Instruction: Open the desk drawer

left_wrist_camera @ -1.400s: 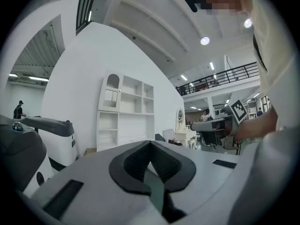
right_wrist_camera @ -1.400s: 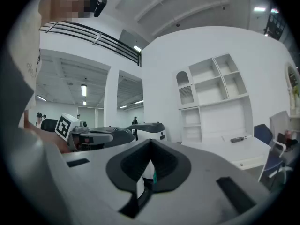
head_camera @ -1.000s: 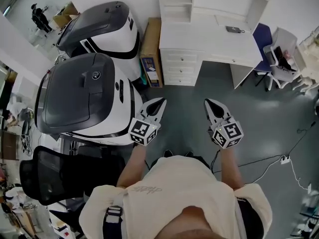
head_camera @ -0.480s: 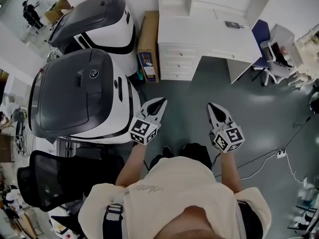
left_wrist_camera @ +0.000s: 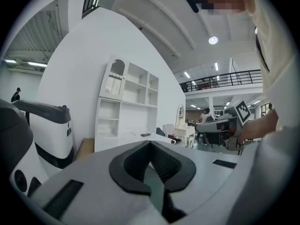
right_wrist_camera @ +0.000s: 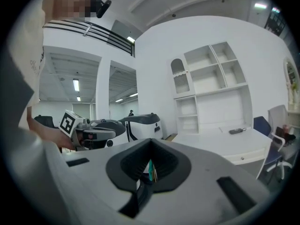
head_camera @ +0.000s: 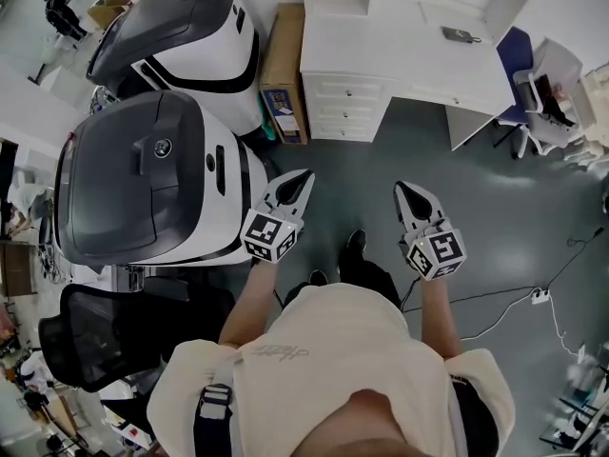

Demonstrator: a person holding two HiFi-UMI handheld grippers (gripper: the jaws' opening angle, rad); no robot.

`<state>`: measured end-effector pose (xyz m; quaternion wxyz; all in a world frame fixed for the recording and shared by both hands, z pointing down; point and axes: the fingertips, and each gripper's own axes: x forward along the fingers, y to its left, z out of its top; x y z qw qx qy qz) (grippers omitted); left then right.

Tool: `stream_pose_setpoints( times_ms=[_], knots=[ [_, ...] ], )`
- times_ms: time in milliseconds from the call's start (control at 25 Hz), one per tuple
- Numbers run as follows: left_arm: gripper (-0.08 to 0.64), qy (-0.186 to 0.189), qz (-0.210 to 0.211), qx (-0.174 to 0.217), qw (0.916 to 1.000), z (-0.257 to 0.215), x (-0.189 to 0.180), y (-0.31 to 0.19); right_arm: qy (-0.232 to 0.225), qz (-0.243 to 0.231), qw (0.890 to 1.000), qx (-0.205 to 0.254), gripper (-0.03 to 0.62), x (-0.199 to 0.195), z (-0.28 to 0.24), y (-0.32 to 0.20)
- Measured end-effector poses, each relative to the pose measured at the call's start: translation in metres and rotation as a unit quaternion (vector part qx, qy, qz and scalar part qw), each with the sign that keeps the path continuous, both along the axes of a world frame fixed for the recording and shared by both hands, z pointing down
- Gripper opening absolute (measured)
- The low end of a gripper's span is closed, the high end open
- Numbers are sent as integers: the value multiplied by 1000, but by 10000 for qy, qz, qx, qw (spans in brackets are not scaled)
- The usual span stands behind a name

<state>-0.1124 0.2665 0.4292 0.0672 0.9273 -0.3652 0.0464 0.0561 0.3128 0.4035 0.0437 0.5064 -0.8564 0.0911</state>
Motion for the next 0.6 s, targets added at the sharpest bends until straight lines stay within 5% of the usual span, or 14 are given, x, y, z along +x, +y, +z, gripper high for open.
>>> stream_pose_setpoints(
  times_ms=[600],
  knots=[
    [0,-142,-284,105,9994,-12,87,-115,-11,-460,9988,167,-6,79,4,-138]
  ],
)
